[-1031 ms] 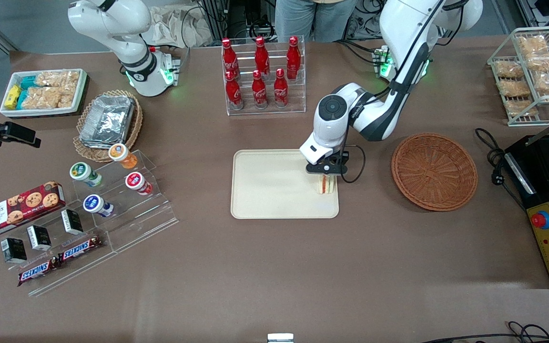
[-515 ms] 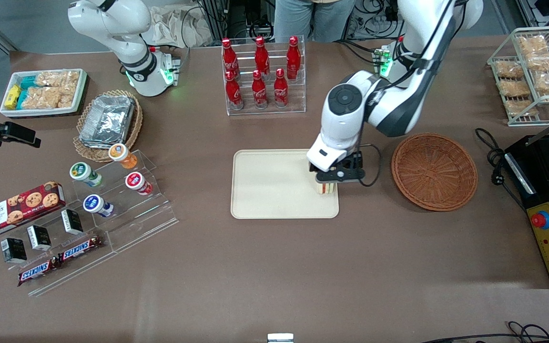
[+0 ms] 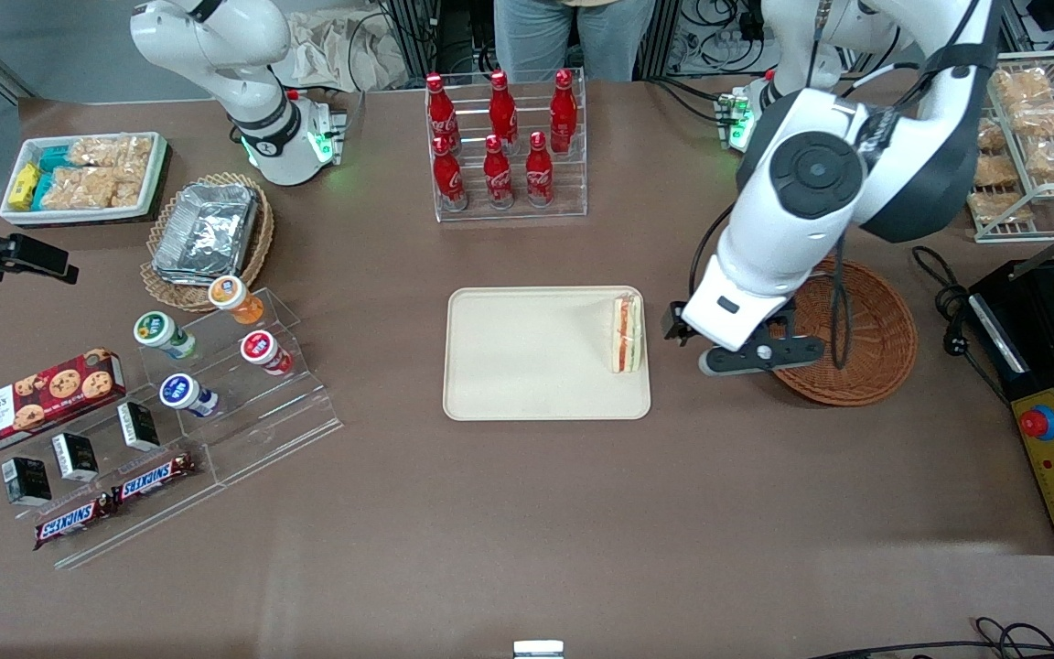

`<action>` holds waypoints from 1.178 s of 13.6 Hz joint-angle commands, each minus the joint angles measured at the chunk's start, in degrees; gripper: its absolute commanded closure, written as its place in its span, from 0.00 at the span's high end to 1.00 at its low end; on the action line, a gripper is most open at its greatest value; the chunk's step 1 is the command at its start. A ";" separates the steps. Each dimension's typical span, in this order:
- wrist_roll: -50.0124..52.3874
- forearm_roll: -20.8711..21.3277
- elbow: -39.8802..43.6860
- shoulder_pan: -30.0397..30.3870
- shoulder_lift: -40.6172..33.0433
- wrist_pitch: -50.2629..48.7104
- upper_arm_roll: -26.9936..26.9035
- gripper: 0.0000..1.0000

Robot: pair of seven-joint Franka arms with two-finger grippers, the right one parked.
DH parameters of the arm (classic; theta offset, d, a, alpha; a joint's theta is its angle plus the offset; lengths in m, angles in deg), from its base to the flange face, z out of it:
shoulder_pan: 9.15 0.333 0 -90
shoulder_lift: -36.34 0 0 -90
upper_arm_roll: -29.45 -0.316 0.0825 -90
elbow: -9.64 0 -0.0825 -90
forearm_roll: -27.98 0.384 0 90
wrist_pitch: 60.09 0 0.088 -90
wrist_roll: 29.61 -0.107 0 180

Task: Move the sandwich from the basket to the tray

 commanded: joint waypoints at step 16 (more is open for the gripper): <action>-19.77 -1.63 0.67 16.64 -14.89 -19.68 2.32 1.00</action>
